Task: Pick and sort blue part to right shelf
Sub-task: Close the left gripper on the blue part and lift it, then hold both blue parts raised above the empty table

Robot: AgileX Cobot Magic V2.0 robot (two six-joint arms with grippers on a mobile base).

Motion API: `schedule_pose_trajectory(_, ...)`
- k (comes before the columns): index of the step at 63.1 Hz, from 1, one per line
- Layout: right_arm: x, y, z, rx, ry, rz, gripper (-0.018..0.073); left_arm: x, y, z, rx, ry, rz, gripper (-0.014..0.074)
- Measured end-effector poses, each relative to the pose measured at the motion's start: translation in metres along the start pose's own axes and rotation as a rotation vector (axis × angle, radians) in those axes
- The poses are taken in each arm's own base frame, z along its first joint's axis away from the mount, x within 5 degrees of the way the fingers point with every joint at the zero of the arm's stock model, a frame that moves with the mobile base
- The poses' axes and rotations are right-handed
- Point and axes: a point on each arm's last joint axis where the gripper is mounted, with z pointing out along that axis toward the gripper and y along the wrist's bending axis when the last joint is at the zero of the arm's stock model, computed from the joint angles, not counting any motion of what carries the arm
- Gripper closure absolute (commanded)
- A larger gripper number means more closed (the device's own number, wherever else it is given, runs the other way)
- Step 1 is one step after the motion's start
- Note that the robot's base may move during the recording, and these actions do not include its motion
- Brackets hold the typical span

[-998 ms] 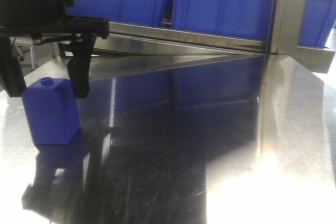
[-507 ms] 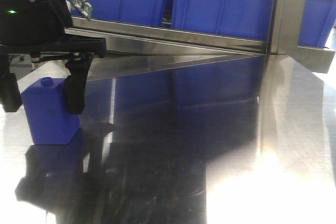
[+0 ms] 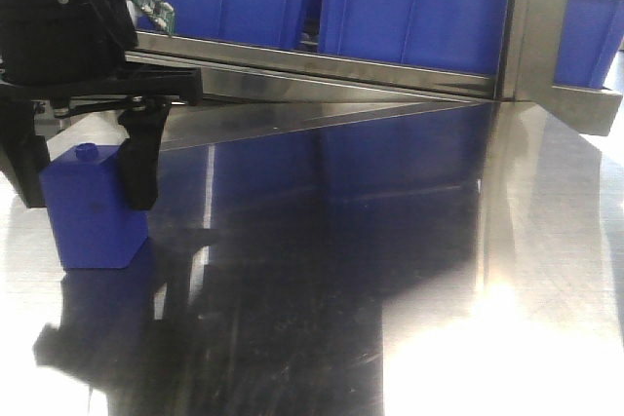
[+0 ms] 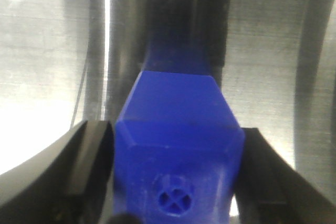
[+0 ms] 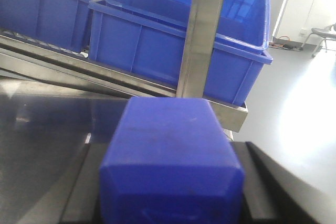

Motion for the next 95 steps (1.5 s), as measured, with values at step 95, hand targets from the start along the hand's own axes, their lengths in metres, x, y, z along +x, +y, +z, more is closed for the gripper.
schedule_pose_trajectory(95,0.000,0.000,0.000,0.000,0.000,0.000,0.0135,0.128,0.117,-0.075,0.234,-0.902,0.112,0.0209)
